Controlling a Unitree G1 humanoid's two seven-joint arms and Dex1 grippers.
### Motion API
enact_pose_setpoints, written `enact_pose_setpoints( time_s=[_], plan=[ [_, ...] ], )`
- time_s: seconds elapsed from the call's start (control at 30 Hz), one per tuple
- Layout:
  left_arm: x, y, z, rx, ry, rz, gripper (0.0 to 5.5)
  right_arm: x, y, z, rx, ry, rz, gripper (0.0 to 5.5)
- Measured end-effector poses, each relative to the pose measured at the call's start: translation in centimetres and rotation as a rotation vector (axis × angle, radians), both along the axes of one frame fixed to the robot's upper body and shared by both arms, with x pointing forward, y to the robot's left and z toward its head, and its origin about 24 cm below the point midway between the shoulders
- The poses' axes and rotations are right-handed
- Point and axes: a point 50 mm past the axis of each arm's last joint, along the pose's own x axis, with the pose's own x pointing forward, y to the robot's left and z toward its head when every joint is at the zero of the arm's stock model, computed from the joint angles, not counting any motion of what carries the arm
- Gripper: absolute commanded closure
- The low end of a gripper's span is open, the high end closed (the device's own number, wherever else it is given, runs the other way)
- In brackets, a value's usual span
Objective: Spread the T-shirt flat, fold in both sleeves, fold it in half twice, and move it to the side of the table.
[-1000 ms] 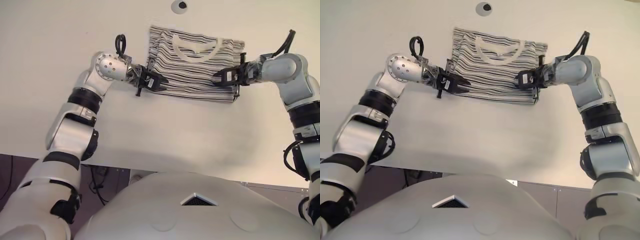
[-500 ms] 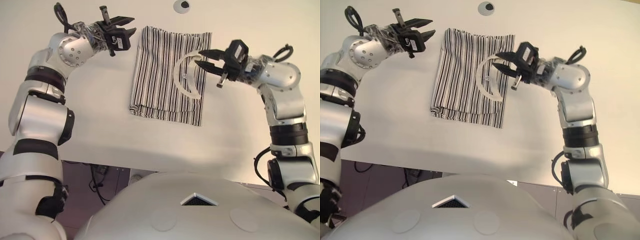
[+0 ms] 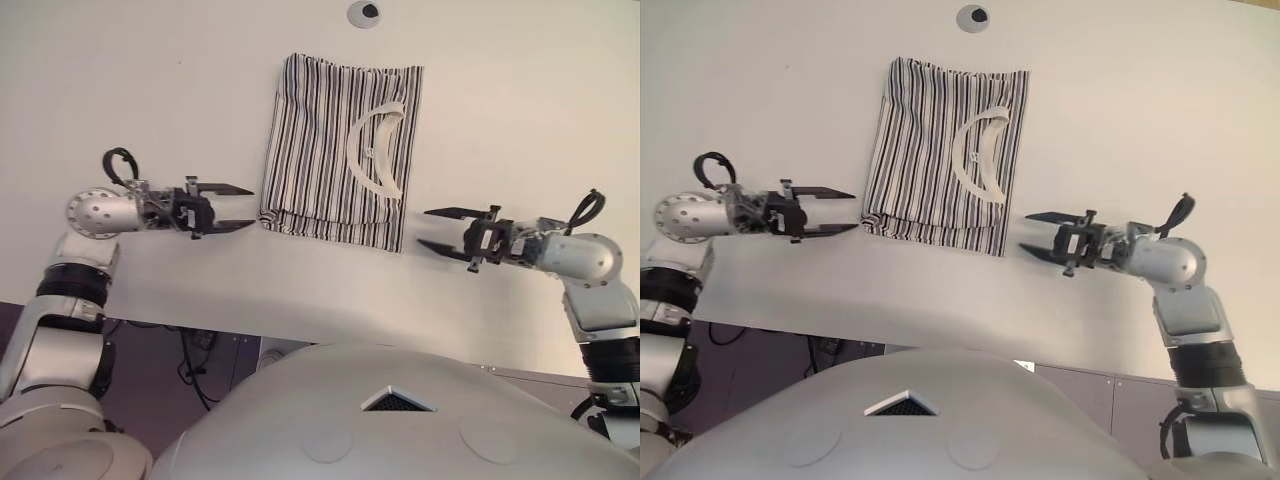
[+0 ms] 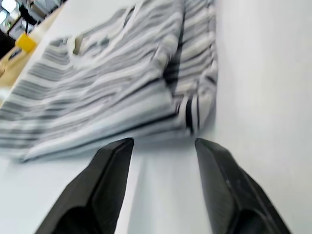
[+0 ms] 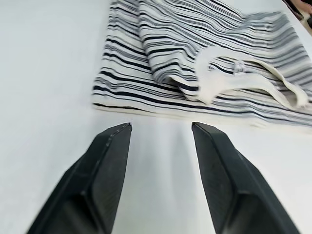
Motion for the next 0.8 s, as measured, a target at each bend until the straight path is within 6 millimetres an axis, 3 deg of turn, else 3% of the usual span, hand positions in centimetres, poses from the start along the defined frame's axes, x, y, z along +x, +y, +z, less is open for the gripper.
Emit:
enact_pose_setpoints(
  time_s=[0.17,0.43,0.63,0.8],
  plan=[
    [2.1,-1.7,-0.4,-0.012,-0.041,0.01,3.34,0.7,2.3,-0.7,0.013,-0.09,0.067,3.24],
    [3.4,0.0,-1.5,0.049,-0.127,0.144,4.68,2.0,2.9,-1.0,0.008,-0.167,0.065,3.24],
    [3.8,0.3,-1.5,0.053,-0.307,0.254,5.37,2.5,4.3,-1.6,0.032,-0.189,0.071,3.24],
    [3.7,0.1,-1.6,0.028,-0.405,0.291,5.5,2.7,4.7,-1.8,0.021,-0.189,0.087,4.07]
  ],
)
